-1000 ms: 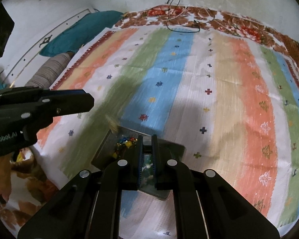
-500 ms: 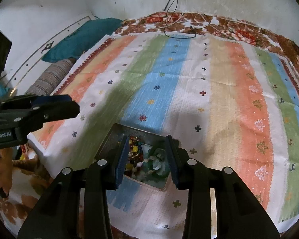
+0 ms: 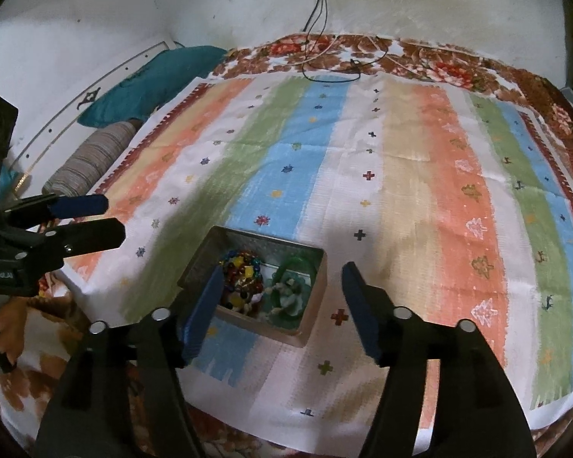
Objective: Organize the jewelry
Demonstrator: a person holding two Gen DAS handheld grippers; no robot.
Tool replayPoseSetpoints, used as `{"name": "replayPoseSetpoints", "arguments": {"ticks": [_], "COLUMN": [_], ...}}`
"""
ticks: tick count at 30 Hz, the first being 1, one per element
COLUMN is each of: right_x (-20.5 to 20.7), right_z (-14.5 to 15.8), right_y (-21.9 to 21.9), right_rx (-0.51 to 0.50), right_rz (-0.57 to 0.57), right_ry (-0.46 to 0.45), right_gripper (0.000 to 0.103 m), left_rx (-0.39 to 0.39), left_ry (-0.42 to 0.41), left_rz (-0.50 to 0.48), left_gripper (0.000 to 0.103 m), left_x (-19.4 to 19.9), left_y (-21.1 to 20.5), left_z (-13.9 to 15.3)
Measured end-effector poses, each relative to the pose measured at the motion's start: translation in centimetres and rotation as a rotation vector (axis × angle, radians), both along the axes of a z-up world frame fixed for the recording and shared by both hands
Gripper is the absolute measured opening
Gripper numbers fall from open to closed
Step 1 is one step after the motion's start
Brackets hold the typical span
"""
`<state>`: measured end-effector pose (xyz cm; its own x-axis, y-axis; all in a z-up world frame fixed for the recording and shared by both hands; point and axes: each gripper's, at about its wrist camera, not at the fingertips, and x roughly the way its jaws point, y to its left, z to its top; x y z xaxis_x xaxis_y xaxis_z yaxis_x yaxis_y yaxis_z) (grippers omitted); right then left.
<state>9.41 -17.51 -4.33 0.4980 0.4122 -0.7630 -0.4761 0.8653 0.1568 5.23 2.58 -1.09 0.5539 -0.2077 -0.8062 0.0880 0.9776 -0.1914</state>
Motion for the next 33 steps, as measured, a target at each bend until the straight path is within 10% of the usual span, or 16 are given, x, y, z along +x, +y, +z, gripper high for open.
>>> {"name": "replayPoseSetpoints", "arguments": {"ticks": [11, 33], "right_x": [-1.5, -3.3], "right_z": [0.3, 0.9], "right_y": [-0.9, -1.9], "right_rx": [0.008, 0.053], "right_rz": [-0.022, -0.03], "right_ry": [-0.047, -0.08], "right_gripper": [0.091, 0.093], "left_rx": [0.07, 0.128], "left_ry": [-0.043, -0.075], "left_rz": [0.026, 0.041], "left_gripper": [0.097, 0.097], "left_x": [-2.1, -4.0], "left_y": [-0.7, -1.3], "left_z": [-0.2, -0.1]}}
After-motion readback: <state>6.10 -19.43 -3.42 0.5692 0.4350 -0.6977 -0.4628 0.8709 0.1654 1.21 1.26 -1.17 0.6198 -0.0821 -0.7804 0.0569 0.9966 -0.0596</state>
